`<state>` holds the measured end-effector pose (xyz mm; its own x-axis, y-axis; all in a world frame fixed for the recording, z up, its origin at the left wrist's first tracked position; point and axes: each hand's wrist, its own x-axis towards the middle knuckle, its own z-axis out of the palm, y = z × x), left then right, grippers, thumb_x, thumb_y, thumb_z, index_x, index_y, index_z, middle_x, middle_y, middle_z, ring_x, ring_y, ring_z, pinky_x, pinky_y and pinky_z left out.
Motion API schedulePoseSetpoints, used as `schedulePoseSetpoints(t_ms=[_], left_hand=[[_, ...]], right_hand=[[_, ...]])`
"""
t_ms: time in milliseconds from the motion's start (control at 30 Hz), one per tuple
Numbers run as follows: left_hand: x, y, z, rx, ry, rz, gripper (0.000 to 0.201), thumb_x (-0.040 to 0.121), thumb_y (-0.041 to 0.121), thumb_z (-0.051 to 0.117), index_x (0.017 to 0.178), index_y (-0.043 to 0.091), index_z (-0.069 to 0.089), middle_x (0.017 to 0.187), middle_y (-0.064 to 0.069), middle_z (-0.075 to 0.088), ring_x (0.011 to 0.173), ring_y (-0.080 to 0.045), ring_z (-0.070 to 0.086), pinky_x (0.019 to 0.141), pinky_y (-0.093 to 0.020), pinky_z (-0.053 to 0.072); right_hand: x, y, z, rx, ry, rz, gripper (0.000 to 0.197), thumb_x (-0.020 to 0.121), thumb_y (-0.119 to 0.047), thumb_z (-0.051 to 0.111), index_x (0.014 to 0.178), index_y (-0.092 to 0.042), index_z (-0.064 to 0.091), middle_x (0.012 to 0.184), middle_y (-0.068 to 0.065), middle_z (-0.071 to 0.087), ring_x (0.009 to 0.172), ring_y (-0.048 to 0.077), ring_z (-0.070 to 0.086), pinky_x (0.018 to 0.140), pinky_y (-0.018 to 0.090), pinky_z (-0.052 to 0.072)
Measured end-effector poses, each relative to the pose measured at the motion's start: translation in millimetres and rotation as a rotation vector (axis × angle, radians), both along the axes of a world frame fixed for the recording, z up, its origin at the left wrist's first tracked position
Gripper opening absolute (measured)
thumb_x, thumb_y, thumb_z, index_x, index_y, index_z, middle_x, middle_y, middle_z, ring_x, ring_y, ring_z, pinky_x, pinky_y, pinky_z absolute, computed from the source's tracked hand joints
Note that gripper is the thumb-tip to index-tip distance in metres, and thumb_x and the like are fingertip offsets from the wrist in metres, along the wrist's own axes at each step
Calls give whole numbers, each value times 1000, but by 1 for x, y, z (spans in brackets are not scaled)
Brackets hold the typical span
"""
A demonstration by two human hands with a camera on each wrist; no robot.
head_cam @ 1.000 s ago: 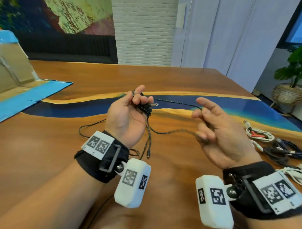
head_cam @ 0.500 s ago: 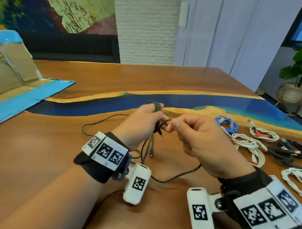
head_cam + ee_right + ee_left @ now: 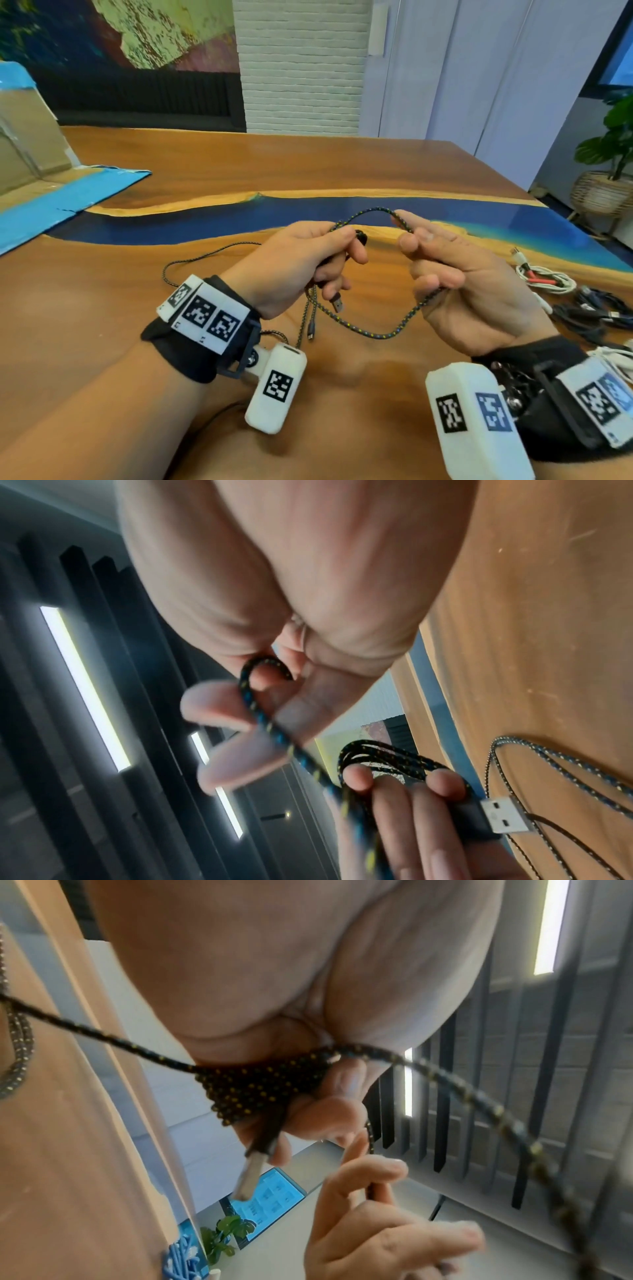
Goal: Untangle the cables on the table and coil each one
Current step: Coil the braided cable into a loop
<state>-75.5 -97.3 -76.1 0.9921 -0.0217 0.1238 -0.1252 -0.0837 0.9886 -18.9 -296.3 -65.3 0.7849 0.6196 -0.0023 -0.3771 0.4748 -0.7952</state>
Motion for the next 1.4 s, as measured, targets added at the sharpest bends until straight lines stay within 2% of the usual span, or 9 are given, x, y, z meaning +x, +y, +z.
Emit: schedulePoseSetpoints(t_ms=[200,400,567,700,833,1100,1233,1333,1400], left_hand=[[-5,0,9,-226,91,-52,39,100,40,46,71,14,52,51,5,19,43,-17,22,66,-30,47],[-5,5,14,-483,54,-138,38,100,41,41,71,18,52,54,7,22,44,-14,29,73,-31,53],[-9,1,16,-628,99,-200,43,100,42,42,66,19,53,54,9,15,40,-11,15,56,-25,48],[-6,2,14,-916,19,-231,40,105,36,39,90,11,65,56,9,19,39,-9,23,58,-21,49],[1,0,8,-1049,-72,-90,44,110,31,33,120,0,63,59,7,32,48,-9,42,79,-27,56],[6,-8,7,-818,-112,206,44,112,29,31,129,1,59,82,-3,73,107,-24,73,103,-37,51],[6,-10,4,-333,-39,292,38,111,27,38,127,-1,59,92,-12,77,96,-22,73,82,-40,57],[6,-11,-3,7,-7,283,49,105,35,53,113,-13,61,94,-11,74,90,-22,67,96,-51,54],[6,-12,-5,154,-2,254,49,98,41,58,107,-8,64,103,-9,69,98,-24,66,105,-57,48]], right_hand=[[13,-1,-10,-213,-143,-169,25,99,-6,52,115,-10,71,74,1,63,39,5,24,33,16,15],[12,3,-17,-412,-370,-243,15,100,-17,61,91,-15,72,65,6,58,36,8,25,34,15,20],[12,10,-23,-502,-502,-363,15,98,-21,65,85,-17,74,55,1,51,38,7,32,35,16,28],[16,11,-28,-570,-593,-421,17,101,-20,62,90,-14,74,51,-1,49,39,3,36,40,9,31],[9,15,-32,-741,-706,-153,25,106,-20,51,107,-24,75,57,2,60,42,2,43,45,8,33],[-20,24,-22,-964,-1117,110,38,108,-22,44,77,-16,66,66,0,69,51,3,50,58,16,37],[-25,29,-22,-935,-1146,41,29,101,-20,56,78,-29,69,65,-14,67,59,1,56,61,17,42],[-18,26,-21,-793,-1015,-96,28,90,-14,75,112,-32,77,98,-30,73,74,-2,67,78,21,56],[-14,22,-19,-696,-924,-166,34,79,-11,85,109,-26,79,101,-15,78,85,8,73,83,30,59]])
